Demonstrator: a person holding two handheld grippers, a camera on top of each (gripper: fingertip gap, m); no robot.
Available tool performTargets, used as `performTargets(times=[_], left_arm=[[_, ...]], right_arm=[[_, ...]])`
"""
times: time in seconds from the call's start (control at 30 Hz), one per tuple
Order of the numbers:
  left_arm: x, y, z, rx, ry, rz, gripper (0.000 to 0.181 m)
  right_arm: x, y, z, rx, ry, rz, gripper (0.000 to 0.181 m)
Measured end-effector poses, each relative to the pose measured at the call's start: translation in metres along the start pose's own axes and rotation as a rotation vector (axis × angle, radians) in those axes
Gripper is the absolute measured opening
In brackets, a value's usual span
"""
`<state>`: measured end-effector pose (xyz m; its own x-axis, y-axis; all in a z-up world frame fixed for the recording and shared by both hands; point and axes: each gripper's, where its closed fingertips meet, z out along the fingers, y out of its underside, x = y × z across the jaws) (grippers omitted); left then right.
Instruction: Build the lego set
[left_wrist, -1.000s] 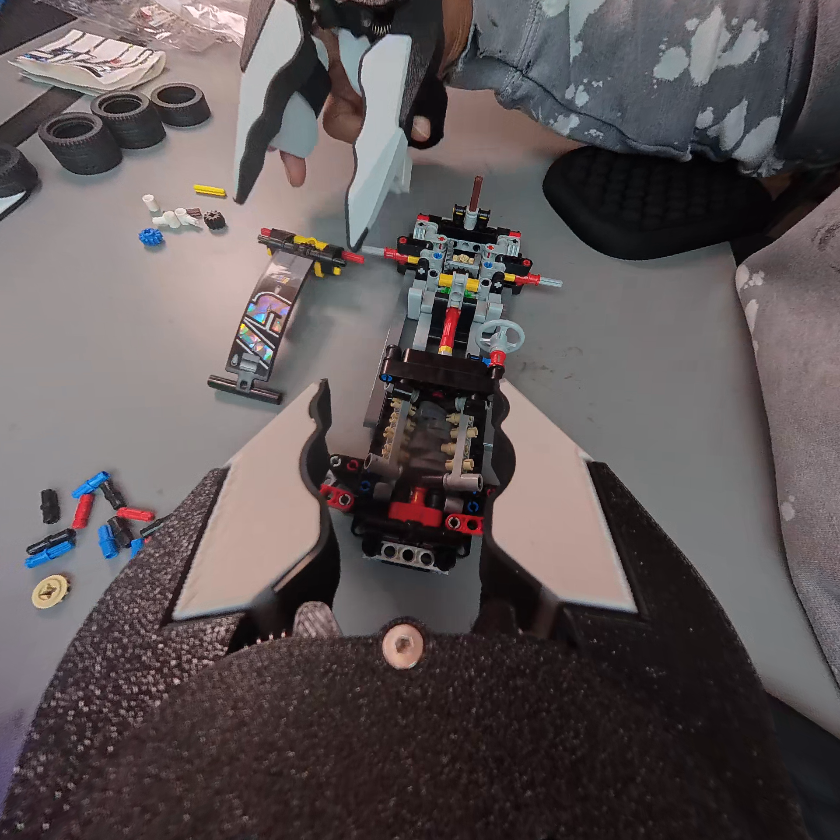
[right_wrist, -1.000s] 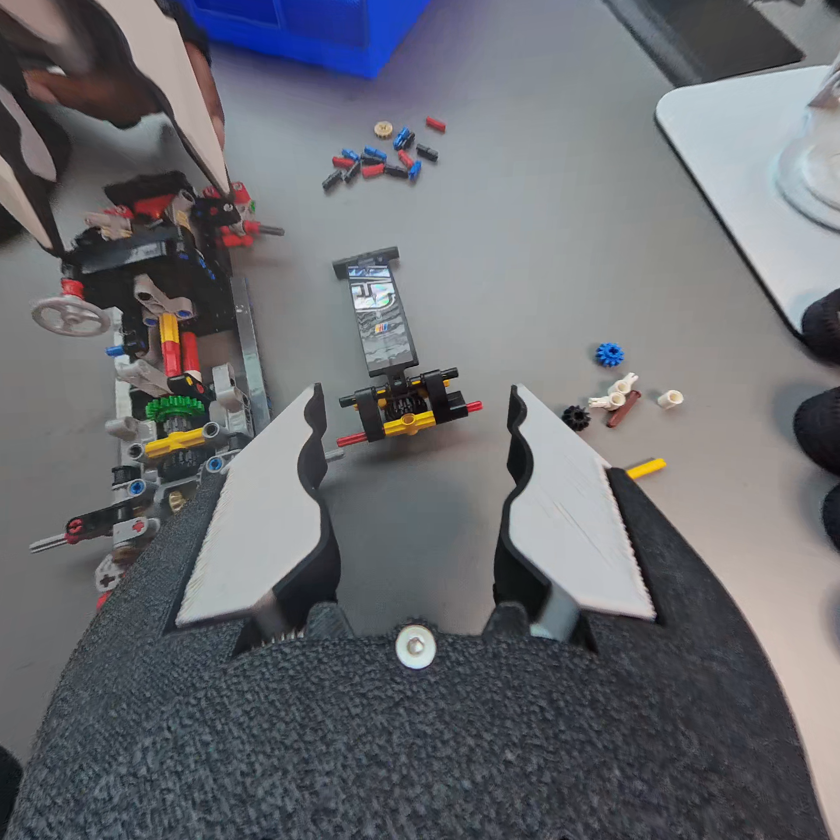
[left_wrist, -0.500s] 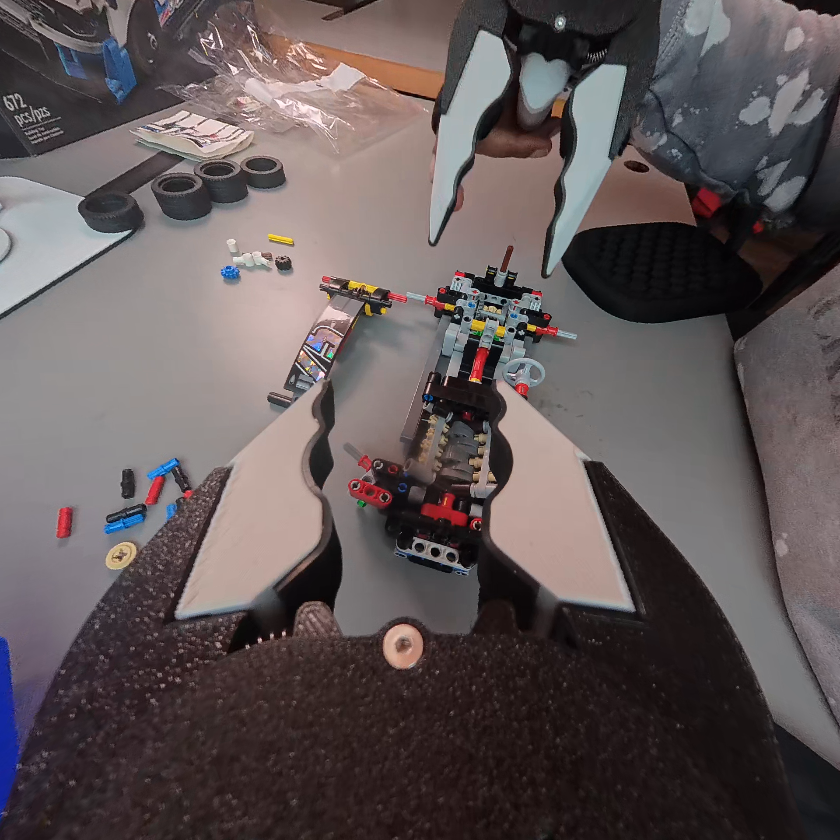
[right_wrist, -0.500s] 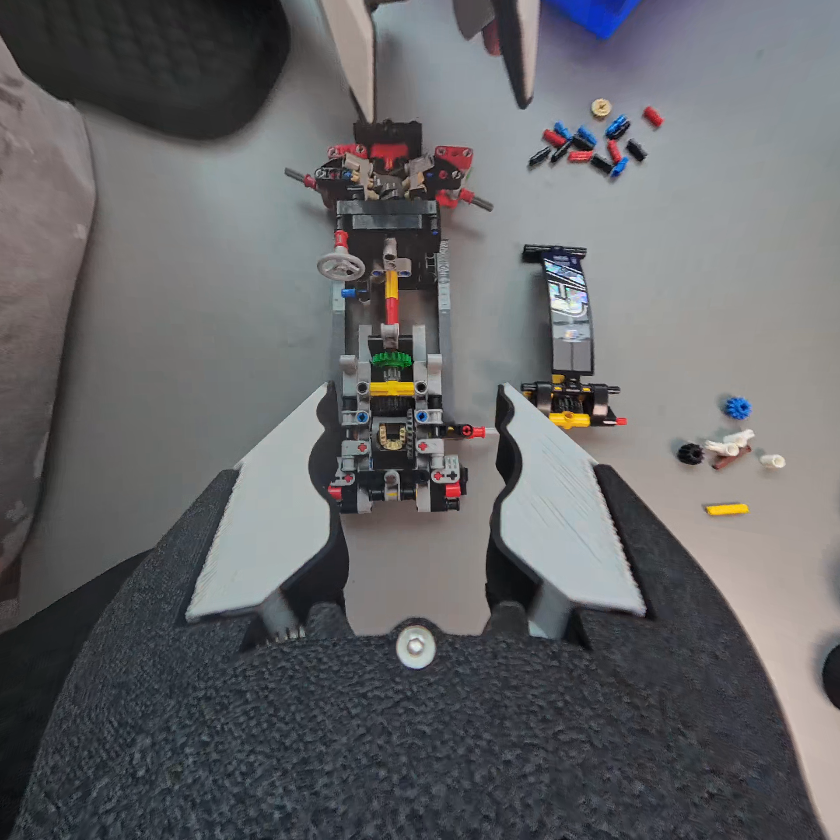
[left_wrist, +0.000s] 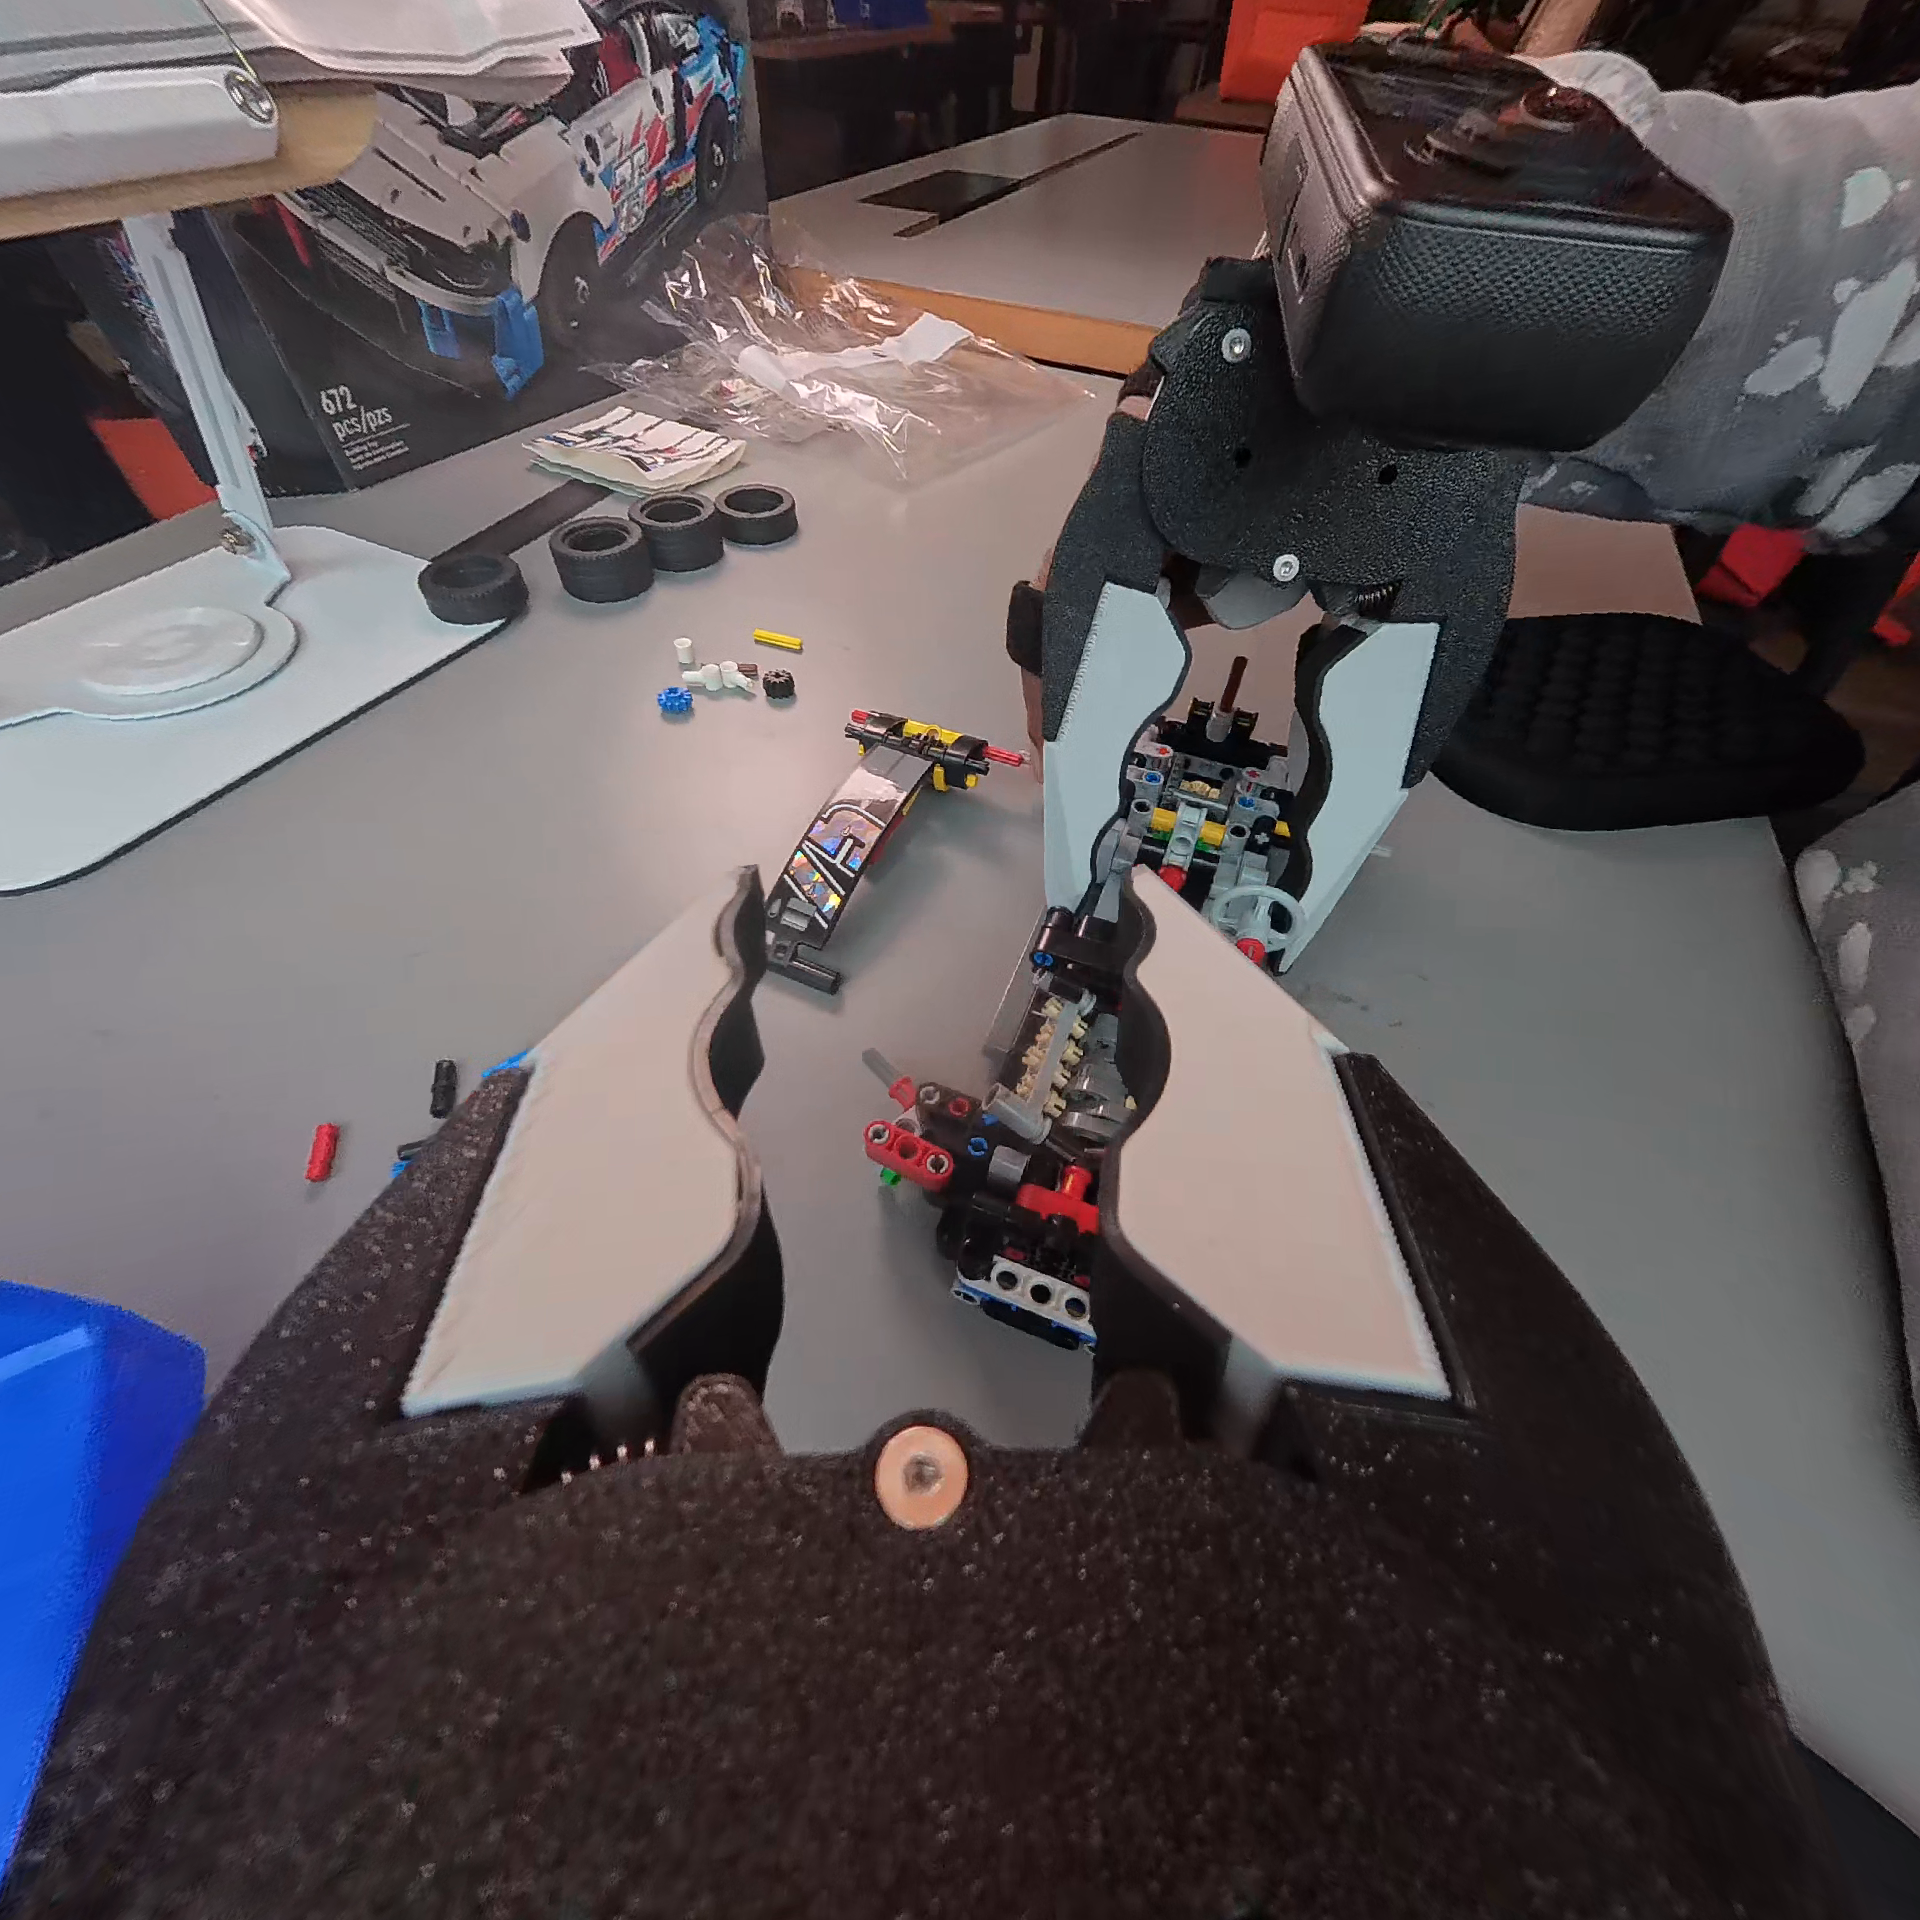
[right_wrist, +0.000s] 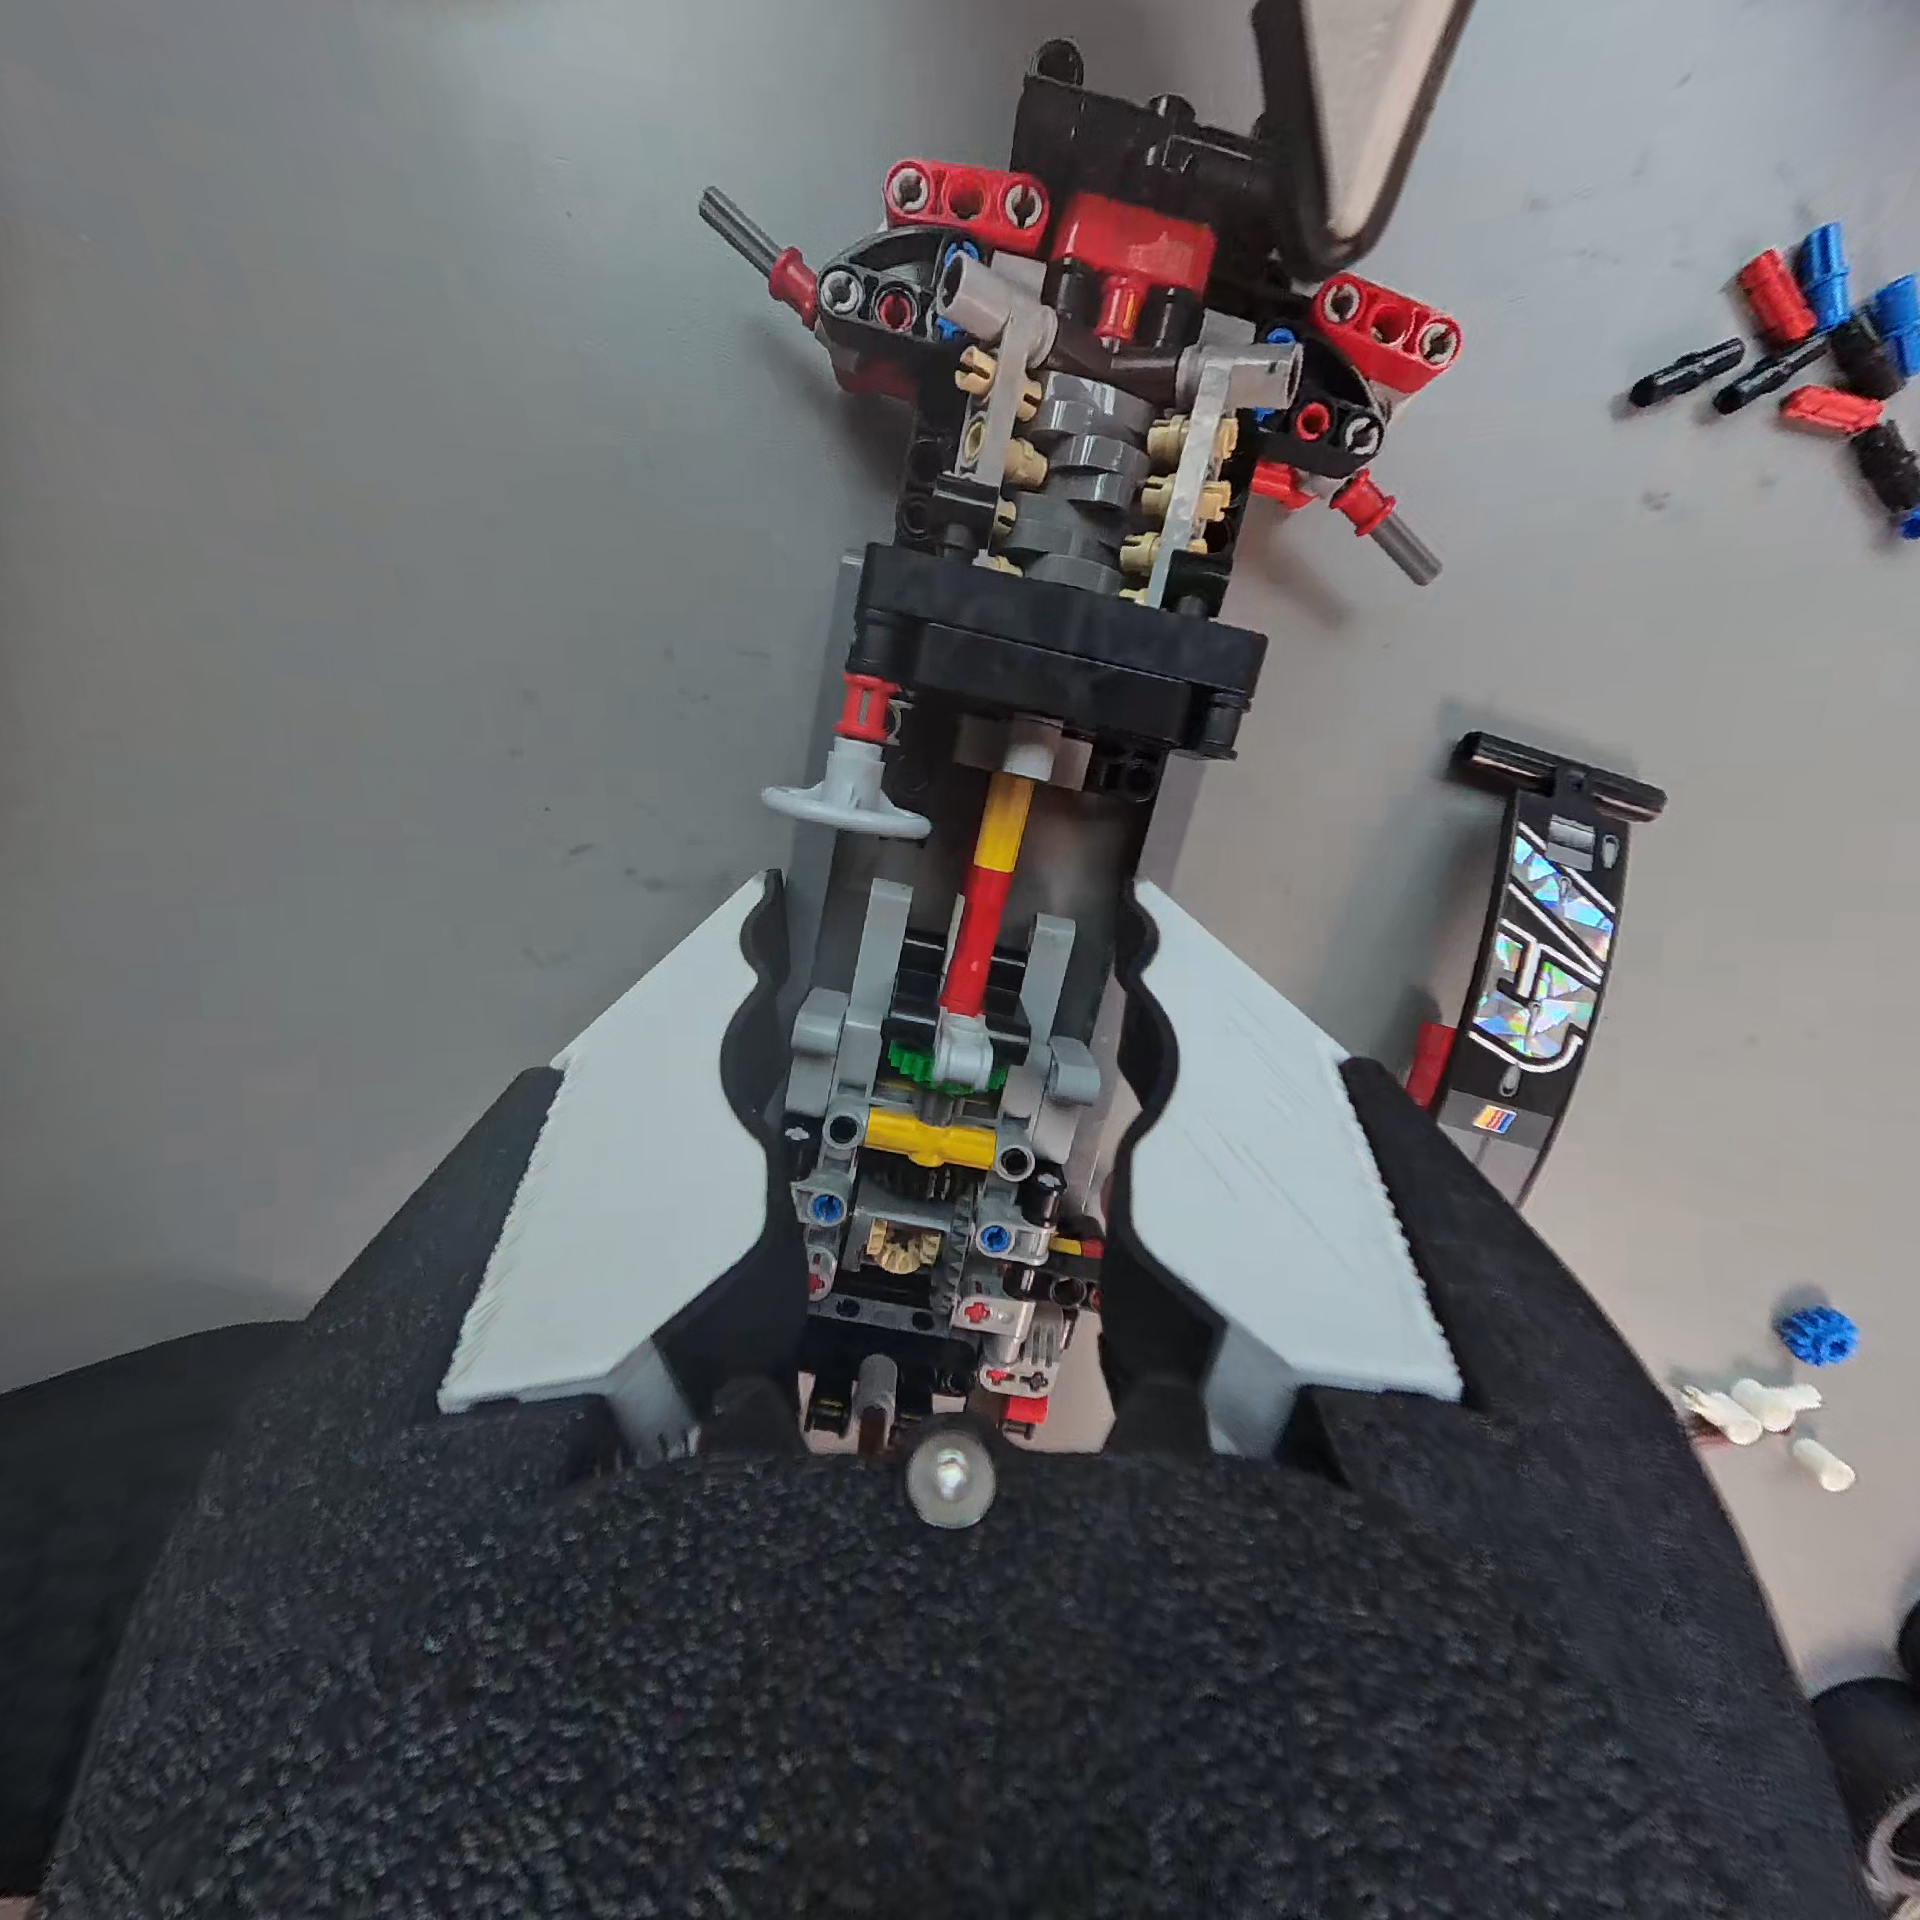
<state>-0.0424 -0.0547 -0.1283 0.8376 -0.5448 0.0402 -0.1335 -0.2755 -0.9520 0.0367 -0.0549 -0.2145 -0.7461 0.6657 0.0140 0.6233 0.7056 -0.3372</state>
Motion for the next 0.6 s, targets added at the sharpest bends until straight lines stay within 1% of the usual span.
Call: performTargets(times=[0.03, 0.07, 0.17, 0.37, 0.4, 0.43, 0.5, 0.6], left_arm=[[-0.001, -0.001, -0.001, 0.006, -0.008, 0.001, 0.066], [-0.002, -0.002, -0.001, 0.011, -0.015, 0.0, 0.067], [-0.004, -0.004, -0.002, 0.022, -0.028, -0.003, 0.066], [-0.006, -0.001, 0.0, 0.018, -0.037, -0.007, 0.066], [-0.006, -0.001, 0.001, 0.017, -0.038, -0.007, 0.065], [-0.006, -0.001, 0.001, 0.018, -0.039, -0.006, 0.066], [-0.006, -0.001, 0.0, 0.02, -0.043, -0.003, 0.066], [-0.007, -0.002, -0.001, 0.026, -0.051, -0.003, 0.066]], right_arm=[[-0.004, 0.001, 0.0, -0.001, -0.025, -0.009, 0.046], [-0.002, 0.0, 0.0, 0.006, -0.012, -0.009, 0.039], [0.001, 0.002, -0.001, 0.02, 0.014, 0.008, 0.039], [-0.004, 0.008, -0.005, 0.019, 0.018, -0.005, 0.037], [0.006, 0.008, -0.007, 0.03, 0.084, 0.001, 0.005], [0.001, 0.008, -0.01, 0.04, 0.052, -0.005, 0.004], [-0.005, 0.014, -0.014, 0.042, 0.035, 0.002, 0.003], [-0.013, 0.035, -0.019, -0.001, 0.042, 0.006, 0.003]])
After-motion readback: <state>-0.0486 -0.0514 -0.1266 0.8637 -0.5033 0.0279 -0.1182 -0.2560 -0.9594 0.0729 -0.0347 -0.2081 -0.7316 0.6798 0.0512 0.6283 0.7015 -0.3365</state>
